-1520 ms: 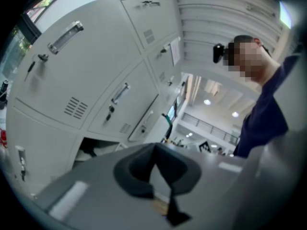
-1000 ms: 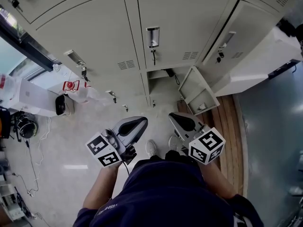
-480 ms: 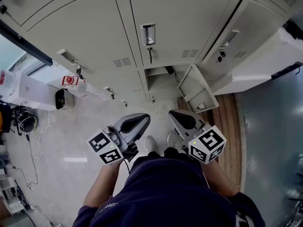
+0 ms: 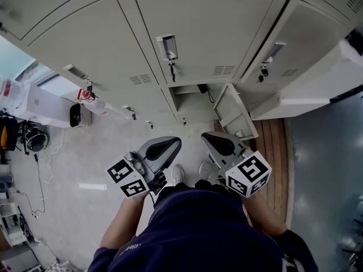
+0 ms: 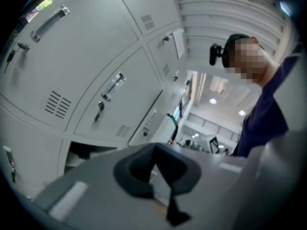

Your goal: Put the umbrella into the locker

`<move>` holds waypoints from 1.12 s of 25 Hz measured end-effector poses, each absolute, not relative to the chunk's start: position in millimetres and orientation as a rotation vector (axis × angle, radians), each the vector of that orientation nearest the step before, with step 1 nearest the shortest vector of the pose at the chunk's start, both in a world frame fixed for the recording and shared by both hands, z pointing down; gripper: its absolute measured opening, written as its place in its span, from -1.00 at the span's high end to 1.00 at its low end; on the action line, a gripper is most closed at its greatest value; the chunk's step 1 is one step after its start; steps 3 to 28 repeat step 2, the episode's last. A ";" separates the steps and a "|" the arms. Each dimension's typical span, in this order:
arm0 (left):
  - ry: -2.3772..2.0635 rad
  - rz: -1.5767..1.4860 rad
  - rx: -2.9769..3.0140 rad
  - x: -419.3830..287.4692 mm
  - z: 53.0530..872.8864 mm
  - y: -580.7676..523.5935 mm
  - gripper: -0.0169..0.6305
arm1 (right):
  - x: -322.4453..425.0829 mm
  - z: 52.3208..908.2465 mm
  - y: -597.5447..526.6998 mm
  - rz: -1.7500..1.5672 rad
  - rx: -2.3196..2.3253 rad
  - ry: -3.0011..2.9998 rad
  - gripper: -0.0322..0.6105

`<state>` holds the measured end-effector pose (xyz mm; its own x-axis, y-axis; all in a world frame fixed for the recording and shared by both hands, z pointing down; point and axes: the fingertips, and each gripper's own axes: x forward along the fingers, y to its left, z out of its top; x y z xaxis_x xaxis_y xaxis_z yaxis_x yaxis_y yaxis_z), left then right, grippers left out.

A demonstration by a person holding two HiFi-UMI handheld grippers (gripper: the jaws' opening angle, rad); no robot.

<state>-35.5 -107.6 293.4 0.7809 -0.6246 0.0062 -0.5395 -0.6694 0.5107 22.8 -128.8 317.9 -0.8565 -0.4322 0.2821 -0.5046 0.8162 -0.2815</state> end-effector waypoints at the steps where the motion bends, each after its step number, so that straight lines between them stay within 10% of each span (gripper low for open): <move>1: -0.873 -0.229 2.475 -32.1 293.0 -108.9 0.94 | 25.7 317.6 -130.3 0.517 0.725 -2.796 0.88; 28: -0.876 -0.228 2.475 -28.7 292.5 -110.2 0.94 | 28.7 317.2 -131.9 0.517 0.722 -2.797 0.88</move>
